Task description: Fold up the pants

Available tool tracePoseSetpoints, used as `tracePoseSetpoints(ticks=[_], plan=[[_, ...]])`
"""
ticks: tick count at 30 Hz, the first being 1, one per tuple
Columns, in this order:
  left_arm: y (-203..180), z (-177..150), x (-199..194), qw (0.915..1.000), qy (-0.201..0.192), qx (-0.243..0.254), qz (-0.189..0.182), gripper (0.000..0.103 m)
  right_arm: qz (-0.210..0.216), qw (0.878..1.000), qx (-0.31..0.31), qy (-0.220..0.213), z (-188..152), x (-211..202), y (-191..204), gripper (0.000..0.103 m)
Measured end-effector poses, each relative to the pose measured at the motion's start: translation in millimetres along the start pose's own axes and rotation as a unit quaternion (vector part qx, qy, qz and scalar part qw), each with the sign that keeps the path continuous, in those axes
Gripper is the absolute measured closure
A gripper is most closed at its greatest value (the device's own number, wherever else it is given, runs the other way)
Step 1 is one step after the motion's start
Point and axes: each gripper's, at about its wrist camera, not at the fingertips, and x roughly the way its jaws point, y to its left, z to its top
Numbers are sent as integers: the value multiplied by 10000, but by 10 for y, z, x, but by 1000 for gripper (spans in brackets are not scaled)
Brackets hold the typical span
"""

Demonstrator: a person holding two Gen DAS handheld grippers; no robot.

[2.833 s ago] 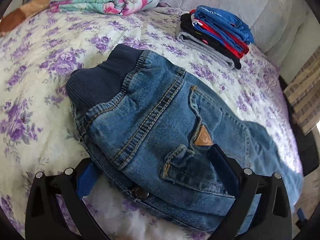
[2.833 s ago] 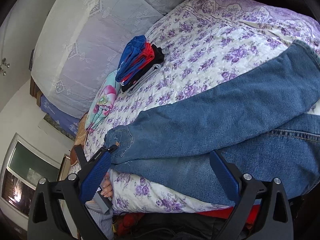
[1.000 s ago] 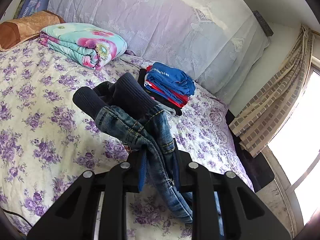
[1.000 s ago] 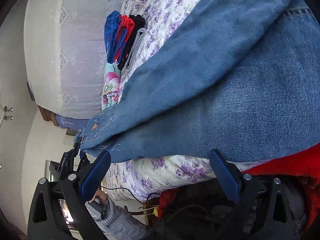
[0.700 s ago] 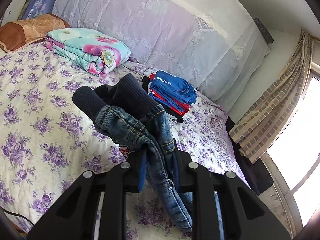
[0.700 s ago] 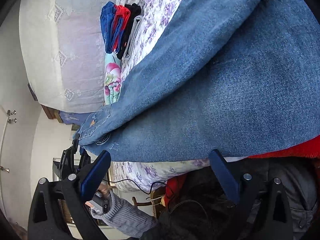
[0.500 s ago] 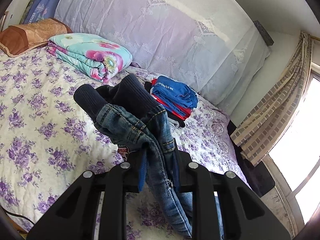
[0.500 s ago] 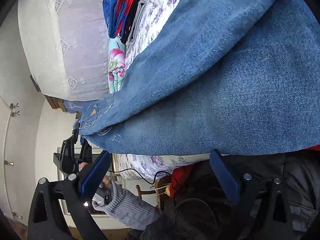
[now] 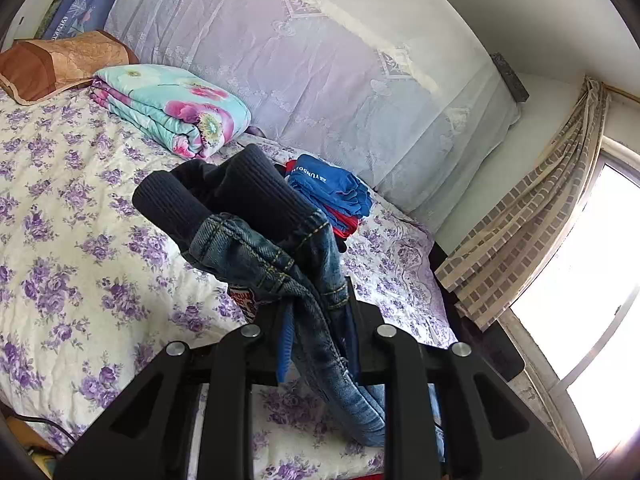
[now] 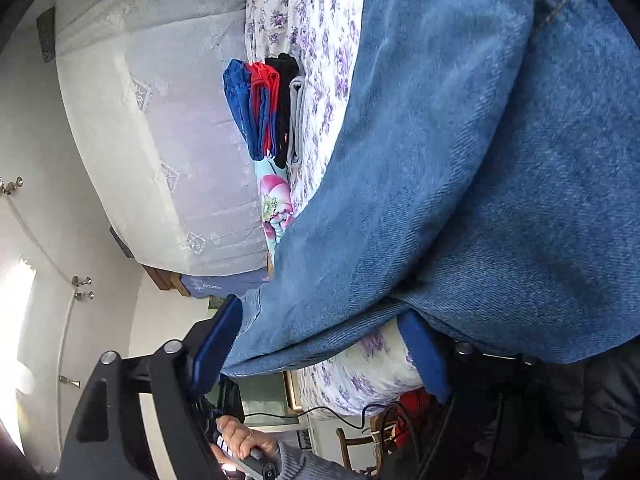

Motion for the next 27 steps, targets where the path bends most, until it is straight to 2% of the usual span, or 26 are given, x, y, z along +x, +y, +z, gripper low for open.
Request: tracePoseSetpoints(ticks=[2, 6, 7, 8, 11, 13, 14, 17, 18, 20, 23, 26, 27], plan=[[35, -37, -22, 10000, 61, -65, 44, 83, -103, 9998, -169, -103, -6, -53, 8, 47], [24, -72, -2, 9999, 101, -5, 99, 83, -261, 9992, -157, -259, 97, -14, -44, 62], [4, -78, 19, 9998, 89, 50, 140, 83, -297, 9989, -230, -286, 136, 2, -34, 69], [-9, -75, 44, 9997, 86, 86, 188, 83, -296, 9985, -333, -323, 182, -3, -6, 81], [-34, -29, 163, 9993, 166, 151, 295, 83, -315, 9904, -1224, -556, 306, -74, 282, 88], [-103, 5, 288, 9990, 244, 204, 329, 83, -615, 9704, -2199, -779, 363, -122, 603, 89], [-161, 19, 365, 9987, 282, 255, 328, 83, -688, 9622, -2483, -886, 406, -148, 718, 90], [-426, 60, 616, 9983, 357, 414, 210, 83, -695, 9588, -2534, -1076, 657, -258, 971, 90], [-544, 90, 695, 9980, 369, 487, 131, 83, -755, 9519, -2710, -1215, 740, -308, 1123, 90], [-788, 188, 840, 9976, 365, 576, -67, 83, -904, 9312, -3170, -1557, 897, -398, 1492, 90], [-1111, 406, 970, 9978, 103, 594, -272, 83, -752, 9066, -3642, -1995, 1100, -561, 2077, 90], [-1271, 562, 953, 9955, -267, 833, -372, 83, -783, 8619, -4465, -2271, 1042, -607, 2489, 90], [-1249, 587, 947, 9956, -295, 829, -319, 83, -797, 8608, -4523, -2191, 1048, -567, 2487, 90]])
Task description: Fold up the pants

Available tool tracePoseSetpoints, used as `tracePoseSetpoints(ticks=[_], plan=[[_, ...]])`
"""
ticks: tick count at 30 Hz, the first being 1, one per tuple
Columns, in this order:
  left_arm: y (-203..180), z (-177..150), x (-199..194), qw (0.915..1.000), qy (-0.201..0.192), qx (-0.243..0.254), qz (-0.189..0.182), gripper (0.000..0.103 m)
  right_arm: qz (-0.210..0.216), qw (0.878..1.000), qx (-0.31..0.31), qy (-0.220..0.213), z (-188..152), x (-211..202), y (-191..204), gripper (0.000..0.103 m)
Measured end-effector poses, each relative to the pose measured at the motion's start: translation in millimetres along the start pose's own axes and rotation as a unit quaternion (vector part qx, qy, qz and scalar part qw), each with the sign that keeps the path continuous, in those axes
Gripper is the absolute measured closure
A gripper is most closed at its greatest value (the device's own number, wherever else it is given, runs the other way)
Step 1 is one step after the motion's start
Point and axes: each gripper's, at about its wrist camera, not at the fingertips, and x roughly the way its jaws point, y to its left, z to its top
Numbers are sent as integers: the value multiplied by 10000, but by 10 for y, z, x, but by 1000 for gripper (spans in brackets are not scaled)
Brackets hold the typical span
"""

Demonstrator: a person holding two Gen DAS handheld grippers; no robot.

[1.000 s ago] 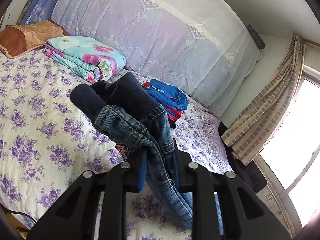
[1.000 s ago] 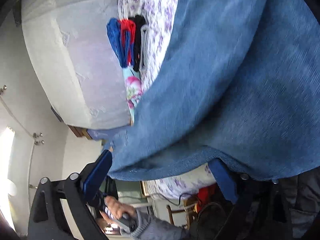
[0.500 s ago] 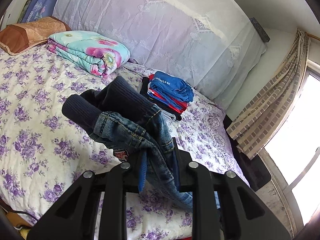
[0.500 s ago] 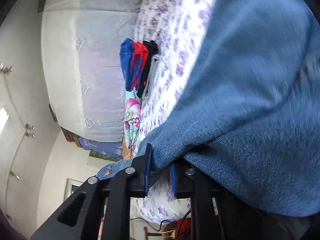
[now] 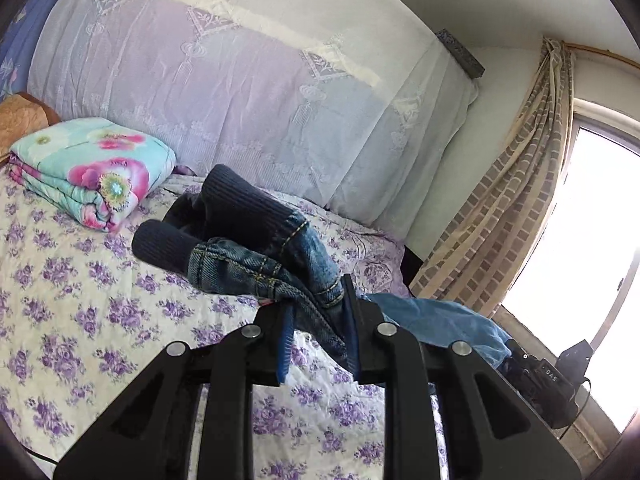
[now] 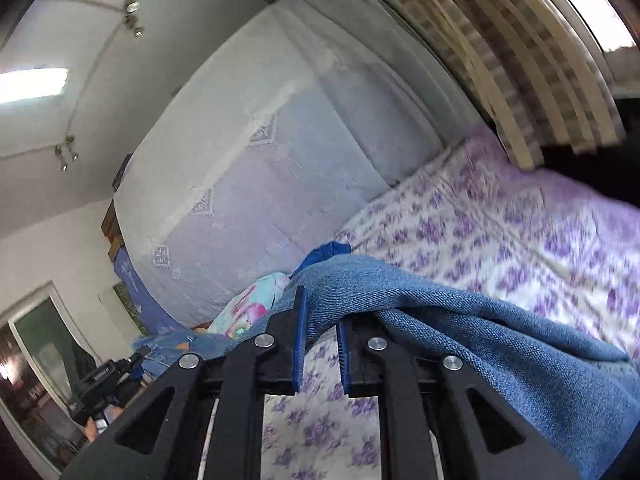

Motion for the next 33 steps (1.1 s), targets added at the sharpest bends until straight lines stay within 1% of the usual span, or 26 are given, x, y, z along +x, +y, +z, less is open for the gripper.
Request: tracePoseSetpoints(ticks=[2, 4, 5, 6, 7, 8, 9, 10, 11, 12, 13, 14, 16, 17, 18, 19, 21, 23, 24, 26, 27, 29, 31, 33], plan=[[183, -32, -27, 9996, 93, -150, 215, 83, 60, 9988, 180, 449, -227, 122, -89, 87], [480, -154, -73, 9978, 326, -392, 428, 83, 36, 9926, 415, 1144, -670, 357, -224, 86], [650, -255, -106, 9959, 462, -532, 572, 83, 40, 9857, 591, 1578, -964, 489, -291, 85], [818, -361, -133, 9930, 613, -628, 787, 83, 70, 9752, 782, 2070, -1256, 606, -353, 82], [1005, -500, -149, 9886, 803, -656, 1096, 83, 134, 9600, 955, 2629, -1566, 715, -397, 79], [1204, -640, -150, 9824, 1010, -685, 1415, 83, 170, 9468, 1067, 3031, -1807, 772, -424, 78], [1418, -777, -132, 9744, 1317, -814, 1633, 83, 297, 9388, 1162, 3229, -1987, 767, -450, 78], [1700, -950, -124, 9638, 1657, -1129, 1758, 83, 421, 9384, 1230, 3202, -2063, 699, -459, 78], [1932, -1099, -191, 9602, 1748, -1491, 1586, 83, 496, 9413, 1254, 3094, -2060, 608, -463, 75], [2034, -1175, -281, 9623, 1697, -1664, 1325, 82, 503, 9459, 1267, 2945, -2004, 502, -481, 69], [2053, -1229, -373, 9655, 1684, -1604, 1176, 81, 451, 9530, 1305, 2697, -1908, 364, -512, 49], [2012, -1248, -427, 9682, 1675, -1425, 1196, 80, 268, 9612, 1334, 2399, -1787, 219, -563, 35], [1903, -1269, -471, 9711, 1606, -1153, 1339, 80, -191, 9720, 1324, 1930, -1538, -8, -704, 33], [1873, -1258, -474, 9711, 1601, -1100, 1390, 80, -419, 9741, 1335, 1775, -1436, -82, -797, 33], [1861, -1241, -487, 9712, 1590, -1107, 1386, 80, -707, 9741, 1422, 1609, -1377, -183, -895, 33], [1872, -1238, -519, 9721, 1555, -1144, 1330, 80, -890, 9726, 1553, 1484, -1318, -245, -997, 32], [1889, -1231, -587, 9739, 1503, -1185, 1216, 80, -1085, 9674, 1808, 1402, -1304, -332, -1164, 32], [1929, -1198, -668, 9755, 1398, -1193, 1207, 80, -1243, 9611, 2027, 1403, -1341, -360, -1336, 32], [1945, -1181, -689, 9762, 1332, -1210, 1214, 80, -1255, 9585, 2113, 1448, -1365, -358, -1391, 32], [1985, -1151, -720, 9774, 1283, -1134, 1239, 79, -1094, 9568, 2240, 1497, -1380, -345, -1436, 32], [1999, -1154, -678, 9762, 1473, -967, 1263, 79, -1031, 9575, 2232, 1509, -1359, -335, -1428, 32], [2018, -1195, -629, 9689, 1847, -876, 1395, 79, -909, 9613, 2112, 1516, -1321, -271, -1361, 32], [1968, -1220, -670, 9667, 1945, -747, 1487, 77, -747, 9619, 2046, 1653, -1306, -143, -1302, 30], [1918, -1235, -723, 9644, 2017, -634, 1586, 75, -722, 9561, 2138, 1871, -1341, -19, -1287, 30]])
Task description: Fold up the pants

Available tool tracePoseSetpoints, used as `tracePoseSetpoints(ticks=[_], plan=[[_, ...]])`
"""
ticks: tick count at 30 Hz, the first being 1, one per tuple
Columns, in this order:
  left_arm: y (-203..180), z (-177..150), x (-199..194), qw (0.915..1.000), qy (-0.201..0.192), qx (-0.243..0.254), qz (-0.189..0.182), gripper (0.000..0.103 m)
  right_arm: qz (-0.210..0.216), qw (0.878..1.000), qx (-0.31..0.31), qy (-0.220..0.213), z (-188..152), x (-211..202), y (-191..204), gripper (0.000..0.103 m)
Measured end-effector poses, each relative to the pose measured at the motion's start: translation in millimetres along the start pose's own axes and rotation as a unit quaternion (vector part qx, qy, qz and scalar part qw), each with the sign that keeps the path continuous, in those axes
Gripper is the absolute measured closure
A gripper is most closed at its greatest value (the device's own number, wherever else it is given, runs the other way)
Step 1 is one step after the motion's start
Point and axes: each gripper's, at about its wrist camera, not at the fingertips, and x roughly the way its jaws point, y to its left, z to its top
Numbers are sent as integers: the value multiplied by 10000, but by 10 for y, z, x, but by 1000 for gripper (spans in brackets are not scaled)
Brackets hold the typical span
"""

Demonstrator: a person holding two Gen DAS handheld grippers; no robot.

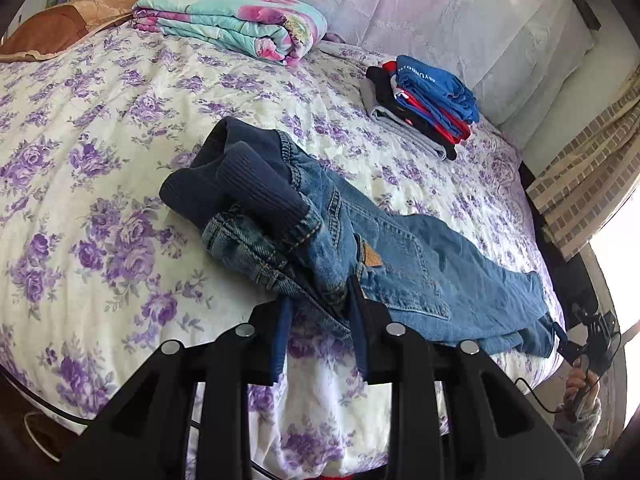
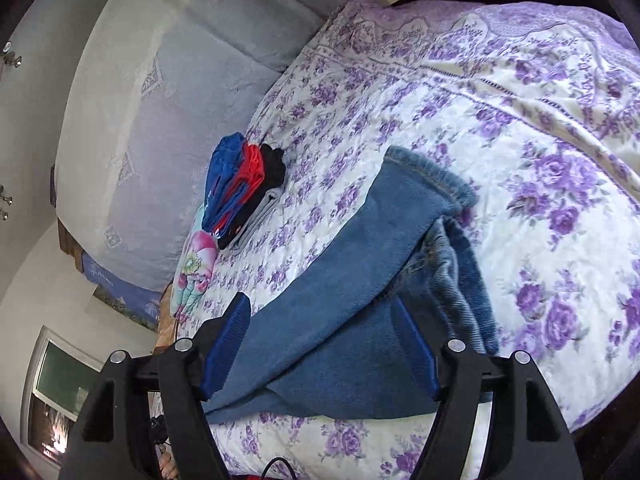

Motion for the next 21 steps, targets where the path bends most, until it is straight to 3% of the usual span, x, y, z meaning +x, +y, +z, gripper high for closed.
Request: tracePoseSetpoints(ticks=[1, 2, 3, 5, 7, 11, 13, 18, 21], plan=[[-17, -21, -59, 10000, -4, 55, 76, 73, -59, 9999, 76, 126, 2, 89, -26, 30], [-34, -36, -146, 9995, -96, 131, 276, 53, -122, 9996, 123, 212, -11, 152, -44, 30], [-53, -52, -279, 9971, -340, 210, 650, 24, -177, 9994, 136, 253, -9, 210, -64, 30], [-66, -93, -645, 9841, -1048, 323, 1398, 10, -240, 9993, 111, 275, -8, 296, -94, 30], [-39, -126, -886, 9819, -1218, 327, 1411, 10, -255, 9993, 99, 265, 4, 348, -81, 29], [10, -132, -952, 9878, -1251, 65, 922, 10, -92, 9997, 72, 231, 48, 415, 25, 25], [-13, -73, -766, 9918, -1095, -8, 664, 10, 54, 9997, 59, 236, 58, 424, 85, 25], [140, 51, -22, 9973, -297, -355, 579, 10, -2, 9995, 85, 312, 39, 430, 25, 25], [296, 138, 198, 9958, -311, -693, 504, 13, 37, 9993, 168, 325, 40, 434, -12, 25]])
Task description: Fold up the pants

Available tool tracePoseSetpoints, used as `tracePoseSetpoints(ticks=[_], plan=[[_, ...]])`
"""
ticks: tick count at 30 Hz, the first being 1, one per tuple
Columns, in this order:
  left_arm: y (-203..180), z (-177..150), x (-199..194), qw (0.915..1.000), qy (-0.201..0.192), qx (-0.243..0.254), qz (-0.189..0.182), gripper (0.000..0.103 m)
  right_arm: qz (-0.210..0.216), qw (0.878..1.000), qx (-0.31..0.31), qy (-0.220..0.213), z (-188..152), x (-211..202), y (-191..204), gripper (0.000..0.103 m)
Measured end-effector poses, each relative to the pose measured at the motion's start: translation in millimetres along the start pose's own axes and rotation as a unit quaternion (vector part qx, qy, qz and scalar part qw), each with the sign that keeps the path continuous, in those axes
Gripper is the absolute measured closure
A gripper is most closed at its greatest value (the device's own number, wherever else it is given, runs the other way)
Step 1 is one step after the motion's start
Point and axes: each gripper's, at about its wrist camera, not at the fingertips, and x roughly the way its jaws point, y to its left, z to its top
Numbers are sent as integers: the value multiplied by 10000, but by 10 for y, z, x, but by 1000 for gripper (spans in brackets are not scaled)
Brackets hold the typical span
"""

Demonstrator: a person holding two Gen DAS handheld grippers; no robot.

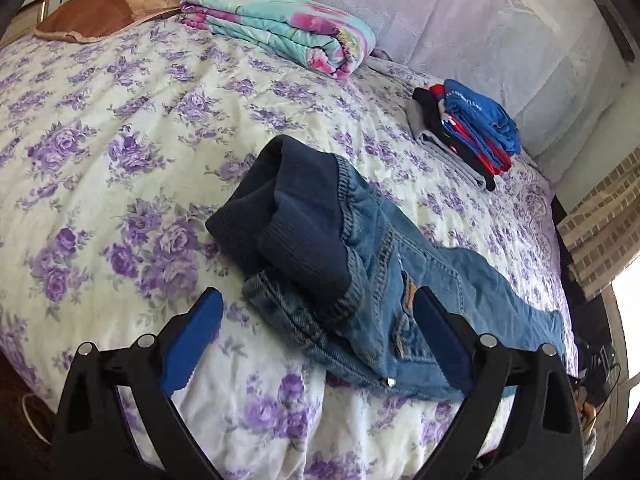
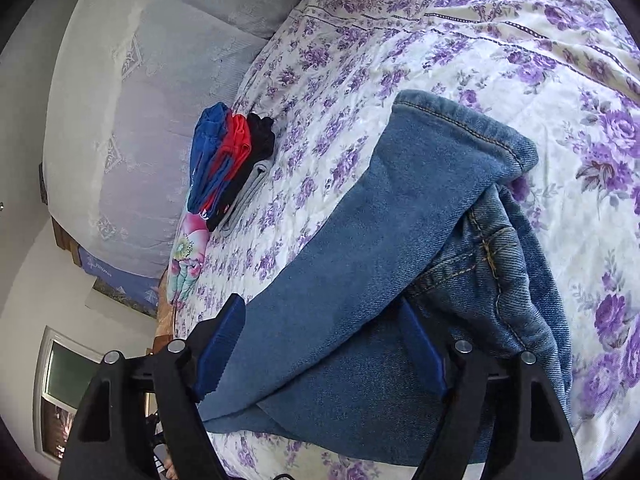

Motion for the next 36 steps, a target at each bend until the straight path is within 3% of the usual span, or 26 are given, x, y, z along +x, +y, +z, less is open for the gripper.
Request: tracePoseSetpoints(ticks=[1, 2, 6, 11, 14, 15, 17, 19, 20, 22, 26, 31, 33, 36], plan=[[24, 46, 59, 9999, -67, -72, 84, 21, -22, 10000, -8, 3, 0, 3, 0, 25], [43, 86, 89, 9997, -111, -133, 194, 43, -54, 10000, -18, 6, -1, 5, -5, 25], [91, 110, -93, 9988, -379, -314, -8, 65, -100, 9999, -25, 4, -6, 10, -14, 25], [-115, -10, -448, 9956, -841, 265, 309, 64, -141, 9998, -105, 20, -8, 41, 0, 25], [113, 31, -169, 9943, -339, 71, 1010, 32, -132, 9998, -165, -24, -27, 46, -3, 25], [233, 10, -112, 9956, -181, -164, 903, 28, -97, 9998, -169, -37, -29, 32, -2, 25], [362, -42, -209, 9972, -232, -537, 473, 29, -20, 9999, -111, -33, -39, -7, -25, 25], [256, -65, -364, 9972, -381, -342, 538, 38, 42, 10000, -59, -22, -42, -41, -44, 25], [171, -75, -465, 9957, -511, -204, 740, 45, 62, 10000, -39, -27, -44, -55, -43, 25], [46, -80, -634, 9953, -642, 52, 718, 45, 89, 9999, -22, -70, -58, -76, -43, 25], [6, -105, -675, 9981, -420, -45, 447, 45, 112, 9998, -66, -141, -104, -99, -31, 25], [129, -175, -456, 9987, 52, -512, 27, 59, 195, 9997, -111, -129, -155, -184, -24, 25], [82, -162, -422, 9988, 70, -477, -8, 65, 174, 9996, -188, -110, -174, -193, -12, 25], [-80, -112, -366, 9998, 30, -204, 55, 66, 109, 9996, -256, -90, -182, -166, 6, 25]])
